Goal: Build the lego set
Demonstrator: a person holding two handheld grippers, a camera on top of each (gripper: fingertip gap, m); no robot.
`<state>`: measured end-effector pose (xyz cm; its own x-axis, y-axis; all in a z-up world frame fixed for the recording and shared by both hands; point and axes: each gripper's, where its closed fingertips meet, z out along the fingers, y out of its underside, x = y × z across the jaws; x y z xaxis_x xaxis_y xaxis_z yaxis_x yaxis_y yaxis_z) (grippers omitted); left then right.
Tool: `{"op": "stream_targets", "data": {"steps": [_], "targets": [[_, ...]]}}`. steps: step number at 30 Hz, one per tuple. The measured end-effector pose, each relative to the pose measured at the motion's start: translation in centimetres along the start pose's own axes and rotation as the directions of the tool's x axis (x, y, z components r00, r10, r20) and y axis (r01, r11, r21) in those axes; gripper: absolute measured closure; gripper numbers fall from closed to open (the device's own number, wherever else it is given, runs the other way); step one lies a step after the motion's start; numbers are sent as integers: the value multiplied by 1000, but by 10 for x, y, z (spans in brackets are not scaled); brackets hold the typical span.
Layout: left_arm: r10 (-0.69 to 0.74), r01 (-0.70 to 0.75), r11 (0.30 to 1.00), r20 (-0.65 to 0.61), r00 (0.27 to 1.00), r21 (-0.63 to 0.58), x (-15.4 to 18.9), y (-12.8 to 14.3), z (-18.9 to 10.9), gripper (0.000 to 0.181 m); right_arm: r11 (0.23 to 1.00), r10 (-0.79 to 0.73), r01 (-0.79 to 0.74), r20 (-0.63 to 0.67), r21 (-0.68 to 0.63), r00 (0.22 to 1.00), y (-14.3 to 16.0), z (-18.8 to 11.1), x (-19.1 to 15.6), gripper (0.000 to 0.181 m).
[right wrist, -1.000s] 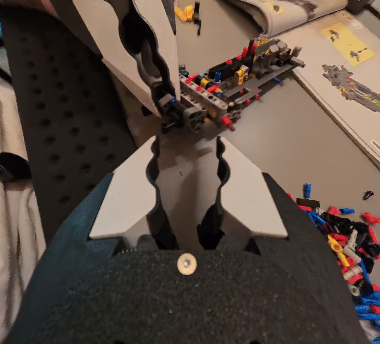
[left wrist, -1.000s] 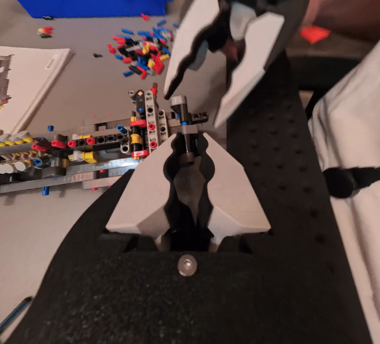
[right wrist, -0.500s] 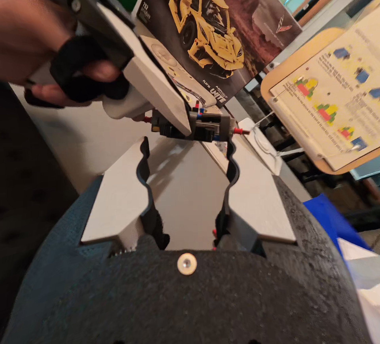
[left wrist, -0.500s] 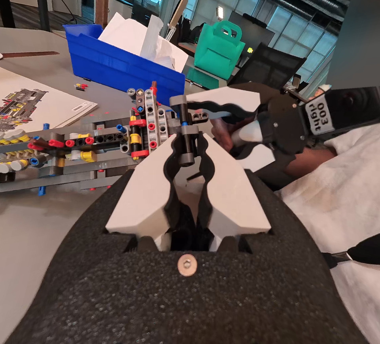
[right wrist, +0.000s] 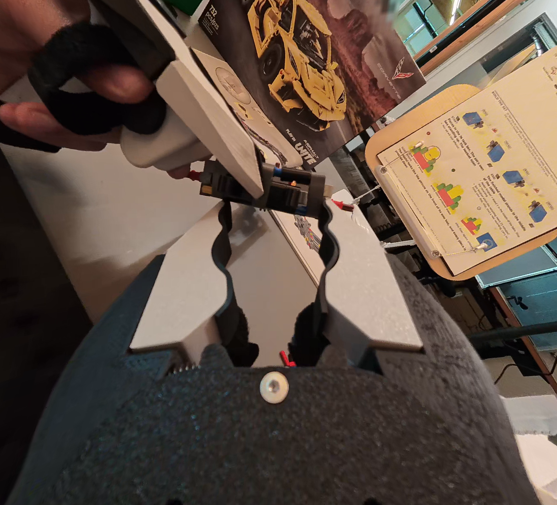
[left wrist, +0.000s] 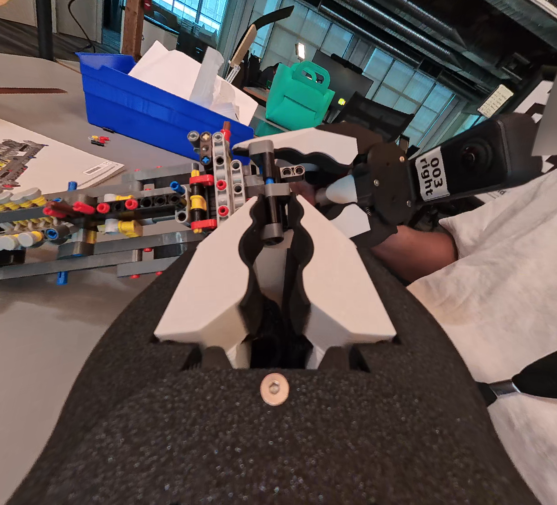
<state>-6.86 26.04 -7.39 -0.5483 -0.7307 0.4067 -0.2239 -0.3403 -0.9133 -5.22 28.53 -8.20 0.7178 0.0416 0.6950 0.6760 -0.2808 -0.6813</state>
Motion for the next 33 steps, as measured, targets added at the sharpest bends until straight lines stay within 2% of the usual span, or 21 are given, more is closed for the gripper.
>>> {"op": "stream_targets", "data": {"steps": [5,11,13,15,17,19,22,25,28,33], "targets": [[6,-6,1000,-1,1000,5,1,1,1,169,1000,-24,24,-37,-1,999,3,-1,6,136],[-22,23,999,-11,1000,29,-1,-3,3,169,1000,18,-18,-45,7,999,5,-5,9,136],[-113,117,989,-55,992,92,-1,-13,2,168,999,46,-45,-49,21,998,1,-11,10,133],[-239,261,946,-130,962,195,-4,-28,-3,168,993,117,-116,-13,36,993,-8,-12,5,108],[-327,367,904,-201,924,218,-6,-34,-4,168,988,136,-133,-33,75,990,-20,-12,10,97],[-339,391,893,-240,910,222,-4,-37,-6,169,988,118,-113,-45,104,992,-28,-11,17,98],[-340,404,889,-280,898,217,1,-38,-7,168,993,37,-39,15,108,999,-32,-1,16,100],[-339,407,885,-284,897,227,4,-36,-6,168,992,-17,10,58,123,998,-36,6,18,110],[-350,427,868,-299,888,253,3,-40,-8,168,989,-21,5,109,148,994,-39,9,19,111],[-351,436,859,-310,883,268,2,-41,-9,169,984,2,-24,124,175,992,-41,11,19,111]]}}
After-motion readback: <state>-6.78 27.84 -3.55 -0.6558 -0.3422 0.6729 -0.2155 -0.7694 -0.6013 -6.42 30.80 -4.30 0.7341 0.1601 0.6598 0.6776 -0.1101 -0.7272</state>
